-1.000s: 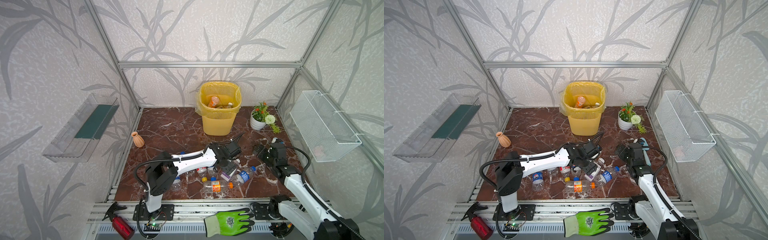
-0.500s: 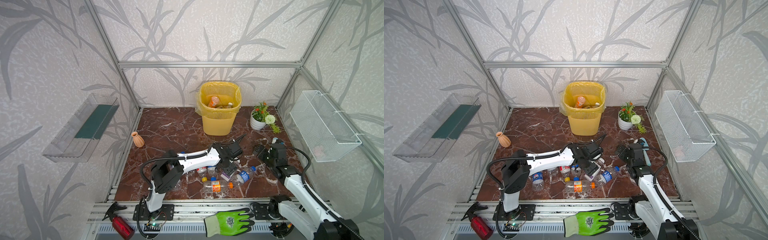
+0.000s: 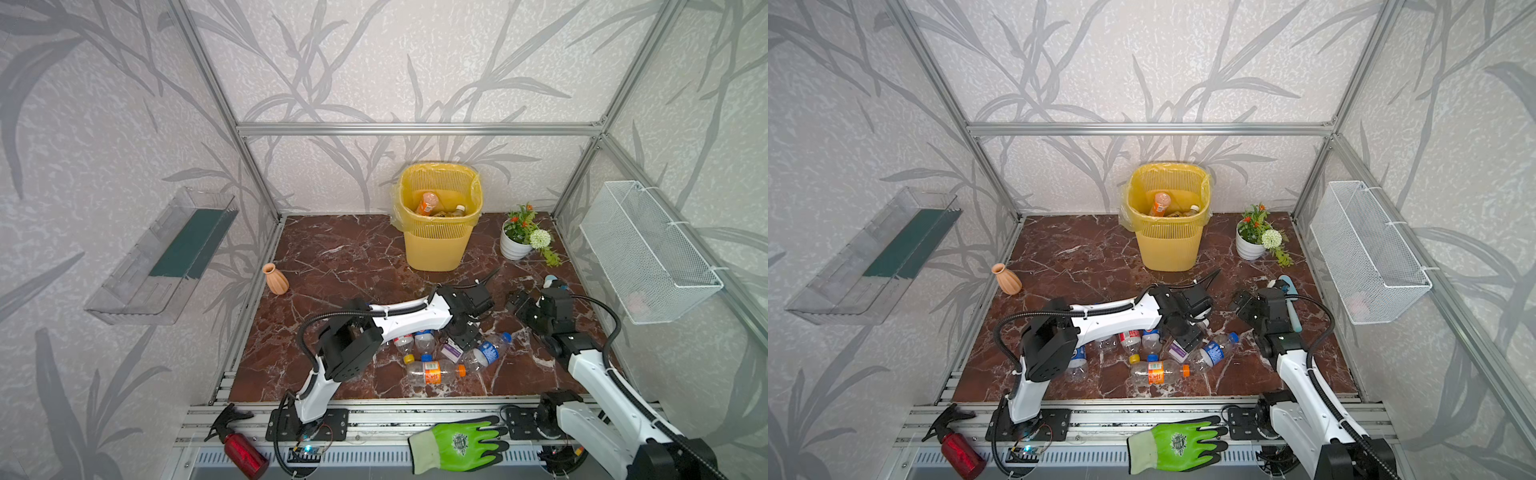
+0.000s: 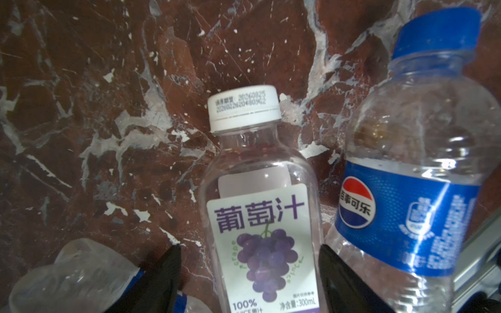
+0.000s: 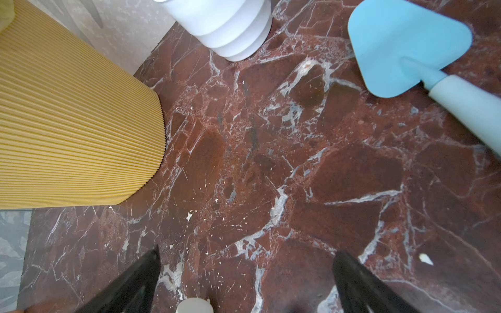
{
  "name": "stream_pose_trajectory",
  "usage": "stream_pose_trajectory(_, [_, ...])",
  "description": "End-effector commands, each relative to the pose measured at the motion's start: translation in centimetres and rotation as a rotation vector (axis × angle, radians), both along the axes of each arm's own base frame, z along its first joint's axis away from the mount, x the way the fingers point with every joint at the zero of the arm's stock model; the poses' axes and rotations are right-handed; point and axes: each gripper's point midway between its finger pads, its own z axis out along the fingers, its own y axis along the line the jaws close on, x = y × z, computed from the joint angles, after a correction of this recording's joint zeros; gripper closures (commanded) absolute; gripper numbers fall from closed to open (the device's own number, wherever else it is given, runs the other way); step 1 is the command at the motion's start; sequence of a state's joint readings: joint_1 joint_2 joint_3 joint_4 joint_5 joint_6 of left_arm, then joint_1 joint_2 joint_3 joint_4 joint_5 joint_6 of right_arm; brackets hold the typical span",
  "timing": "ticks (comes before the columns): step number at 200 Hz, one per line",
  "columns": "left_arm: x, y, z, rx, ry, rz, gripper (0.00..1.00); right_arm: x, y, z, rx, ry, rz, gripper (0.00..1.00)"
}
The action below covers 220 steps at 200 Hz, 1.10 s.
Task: Throw the plastic bottles in the bin
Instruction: 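Reach the left gripper over the grape-juice bottle and close on it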
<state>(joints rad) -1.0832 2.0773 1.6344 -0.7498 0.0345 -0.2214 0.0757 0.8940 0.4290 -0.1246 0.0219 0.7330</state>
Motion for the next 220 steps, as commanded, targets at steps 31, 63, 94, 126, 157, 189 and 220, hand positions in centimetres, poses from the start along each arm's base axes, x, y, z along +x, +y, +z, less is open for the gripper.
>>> stream_pose_trajectory(31, [-0.8,-0.2,-0.6,0.043,0.017,-0.006,0.21,-0.1,-0.1,0.0,0.005,-0.011,-0.001,0.01])
stream_pose_trajectory(63, [-1.0,-0.2,-1.0,0.058,0.013,-0.004,0.20,-0.2,0.0,-0.2,0.008,-0.007,0.004,0.01])
stream_pose_trajectory(94, [-0.8,-0.1,-1.4,0.076,0.008,-0.001,0.20,-0.3,-0.1,-0.3,0.008,-0.003,0.003,0.01])
stream_pose_trajectory(126, [-0.7,-0.2,-1.8,0.087,0.012,-0.004,0.20,-0.3,-0.2,-0.4,0.006,0.000,0.002,0.01])
stream_pose_trajectory(157, [-0.6,-0.3,-2.3,0.098,0.014,-0.012,0.23,-0.4,-0.2,-0.5,0.008,0.001,-0.001,0.01])
stream_pose_trajectory(189, [-0.4,-0.5,-2.2,0.092,0.008,-0.019,0.33,-0.4,-0.3,-0.5,0.007,0.002,-0.001,0.01])
stream_pose_trajectory(220, [0.5,-0.8,-0.1,0.052,-0.038,-0.009,0.38,-0.4,-0.3,-0.5,0.009,0.000,-0.005,0.01])
